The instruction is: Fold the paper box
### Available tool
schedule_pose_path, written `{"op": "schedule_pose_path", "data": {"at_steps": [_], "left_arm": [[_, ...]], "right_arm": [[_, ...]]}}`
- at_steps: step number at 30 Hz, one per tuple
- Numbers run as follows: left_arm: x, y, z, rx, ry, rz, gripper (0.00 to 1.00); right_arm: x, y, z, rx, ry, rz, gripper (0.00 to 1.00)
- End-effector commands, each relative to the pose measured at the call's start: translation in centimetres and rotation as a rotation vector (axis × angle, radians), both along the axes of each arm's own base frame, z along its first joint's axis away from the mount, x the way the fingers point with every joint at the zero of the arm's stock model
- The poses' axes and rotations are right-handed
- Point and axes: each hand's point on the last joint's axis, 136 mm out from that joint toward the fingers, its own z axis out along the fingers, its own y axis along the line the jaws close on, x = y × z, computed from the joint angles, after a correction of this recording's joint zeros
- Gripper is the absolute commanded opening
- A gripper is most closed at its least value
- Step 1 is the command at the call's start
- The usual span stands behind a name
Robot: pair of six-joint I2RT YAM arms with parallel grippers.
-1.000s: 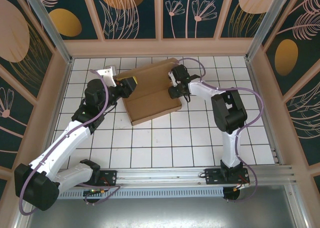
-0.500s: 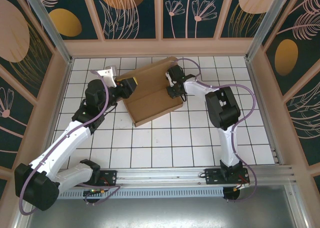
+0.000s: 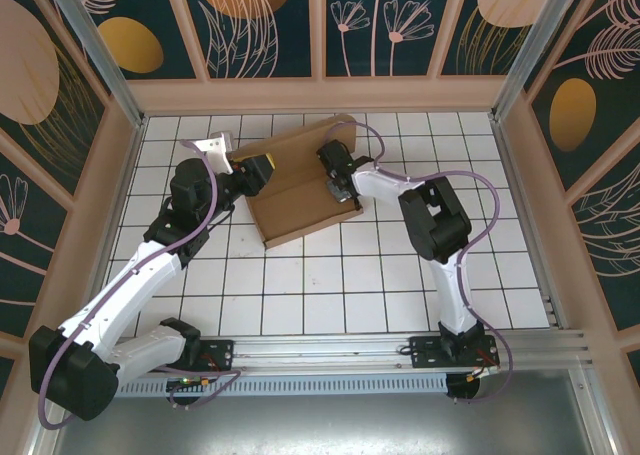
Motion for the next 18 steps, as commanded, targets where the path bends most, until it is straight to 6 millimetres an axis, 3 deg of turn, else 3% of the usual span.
{"op": "schedule_pose_path", "data": {"at_steps": [1, 3, 10, 13, 16, 18], "left_arm": [[0.1, -0.1, 0.6, -0.011, -0.029, 0.006, 0.45], [0.1, -0.1, 0.4, -0.010, -0.022, 0.007, 0.45], [1.0, 1.1, 0.0, -0.013, 0.003, 0.095, 0.48], [1.6, 2.2, -0.1, -0.001, 0.004, 0.170, 0.51], [1.9, 3.3, -0.2, 0.019, -0.013, 0.234, 0.55], [2.5, 5.6, -1.6, 0.022, 0.027, 0.374, 0.51]], "right_arm": [[-0.1, -2.9, -0.4, -0.138, -0.024, -0.043, 0.00], [-0.4, -3.1, -1.0, -0.139, -0.011, -0.049, 0.01], [-1.0, -4.2, -0.7, 0.018, 0.027, -0.091, 0.23], [-2.0, -4.5, -0.4, 0.053, 0.014, -0.084, 0.40], [-1.9, -7.3, -0.4, 0.077, 0.000, -0.160, 0.47], [-1.9, -9.1, -0.2, 0.081, -0.021, -0.218, 0.50]]}}
